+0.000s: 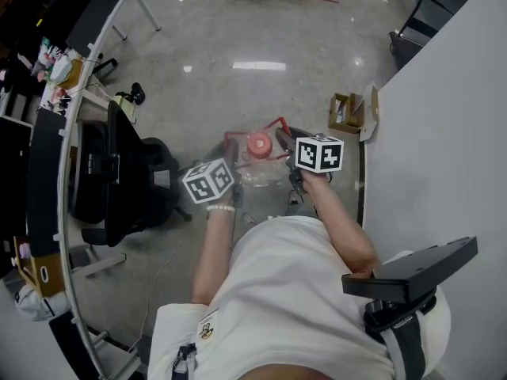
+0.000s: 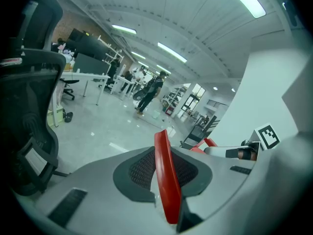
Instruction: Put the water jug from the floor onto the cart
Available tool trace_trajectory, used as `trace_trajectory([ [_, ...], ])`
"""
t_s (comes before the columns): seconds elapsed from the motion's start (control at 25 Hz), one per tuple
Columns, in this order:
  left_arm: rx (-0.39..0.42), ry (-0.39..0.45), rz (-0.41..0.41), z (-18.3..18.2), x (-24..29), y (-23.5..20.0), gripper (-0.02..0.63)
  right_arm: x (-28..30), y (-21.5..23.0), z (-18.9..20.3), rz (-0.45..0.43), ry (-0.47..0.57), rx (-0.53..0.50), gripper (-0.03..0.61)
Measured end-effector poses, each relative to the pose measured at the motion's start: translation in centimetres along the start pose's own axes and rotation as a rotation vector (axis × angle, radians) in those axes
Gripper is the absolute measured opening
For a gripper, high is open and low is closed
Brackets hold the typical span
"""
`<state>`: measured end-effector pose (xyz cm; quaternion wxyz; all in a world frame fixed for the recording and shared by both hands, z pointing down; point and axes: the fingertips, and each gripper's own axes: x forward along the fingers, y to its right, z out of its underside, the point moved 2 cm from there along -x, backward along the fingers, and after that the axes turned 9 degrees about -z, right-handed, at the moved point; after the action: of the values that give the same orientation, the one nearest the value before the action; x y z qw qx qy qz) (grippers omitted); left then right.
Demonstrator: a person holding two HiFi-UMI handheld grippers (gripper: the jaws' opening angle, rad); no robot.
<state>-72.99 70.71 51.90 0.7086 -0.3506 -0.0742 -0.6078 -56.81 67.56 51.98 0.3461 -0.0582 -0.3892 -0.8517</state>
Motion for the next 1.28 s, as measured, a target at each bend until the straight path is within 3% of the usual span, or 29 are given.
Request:
trace_trajectory([
  [1.28,-0.008,-0.010,0.011,0.31,-0.63,-0.70,0.063,0.52,-0.90,0.61,-0.003,0.002,0.010,0.072],
])
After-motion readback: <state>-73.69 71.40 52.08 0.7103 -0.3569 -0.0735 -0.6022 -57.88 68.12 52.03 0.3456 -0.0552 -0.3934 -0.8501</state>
